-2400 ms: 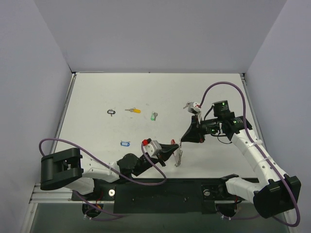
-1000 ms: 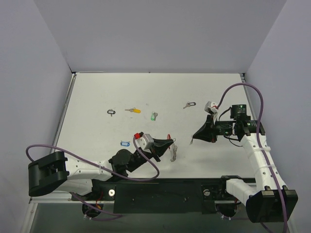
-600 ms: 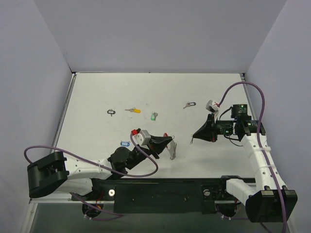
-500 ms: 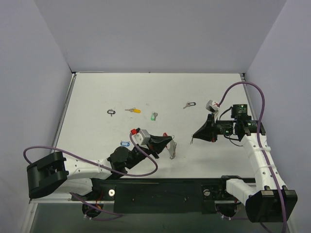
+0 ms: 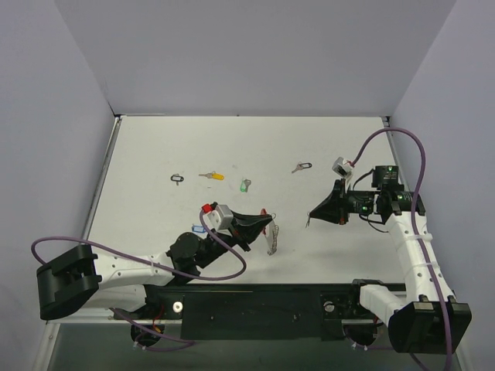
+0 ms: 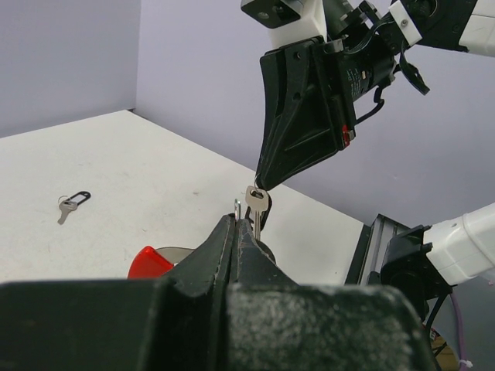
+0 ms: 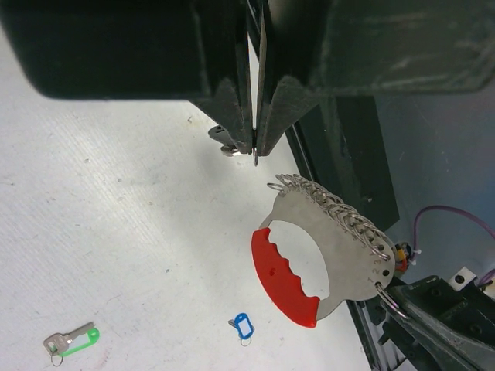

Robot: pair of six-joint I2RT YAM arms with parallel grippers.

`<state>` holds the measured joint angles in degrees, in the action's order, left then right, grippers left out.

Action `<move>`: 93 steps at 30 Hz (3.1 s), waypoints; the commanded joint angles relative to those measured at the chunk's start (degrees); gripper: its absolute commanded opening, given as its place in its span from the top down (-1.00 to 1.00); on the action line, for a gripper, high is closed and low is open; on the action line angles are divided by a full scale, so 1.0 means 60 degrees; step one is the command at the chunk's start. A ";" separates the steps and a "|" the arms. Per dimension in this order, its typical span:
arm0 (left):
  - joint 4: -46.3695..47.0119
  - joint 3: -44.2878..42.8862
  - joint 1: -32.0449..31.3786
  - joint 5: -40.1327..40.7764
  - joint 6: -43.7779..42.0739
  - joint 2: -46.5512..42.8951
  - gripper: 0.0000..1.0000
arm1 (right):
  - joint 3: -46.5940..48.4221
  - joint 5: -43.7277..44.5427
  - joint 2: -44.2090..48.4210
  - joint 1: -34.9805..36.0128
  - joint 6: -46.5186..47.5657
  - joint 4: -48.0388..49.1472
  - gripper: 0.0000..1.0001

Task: Put the keys on the keyring

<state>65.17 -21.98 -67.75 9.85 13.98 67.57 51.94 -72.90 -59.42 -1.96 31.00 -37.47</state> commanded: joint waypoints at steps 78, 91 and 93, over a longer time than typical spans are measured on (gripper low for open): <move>0.2000 -0.1698 -0.1439 0.1025 -0.1876 0.2815 1.00 | 0.0351 -0.0799 0.0484 0.1806 0.0282 -0.0361 1.00; 0.2044 -0.1669 -0.1453 0.0996 -0.1817 0.2801 1.00 | 0.0220 -0.0433 0.0425 0.1849 -0.0172 0.0063 1.00; 0.2073 -0.1655 -0.1453 0.0966 -0.1788 0.2801 1.00 | 0.0176 -0.0287 0.0425 0.1849 -0.0362 0.0225 1.00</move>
<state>72.27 -29.43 -76.09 16.10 2.37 84.47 53.76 -74.28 -57.41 8.73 30.89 -38.44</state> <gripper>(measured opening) 0.017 0.005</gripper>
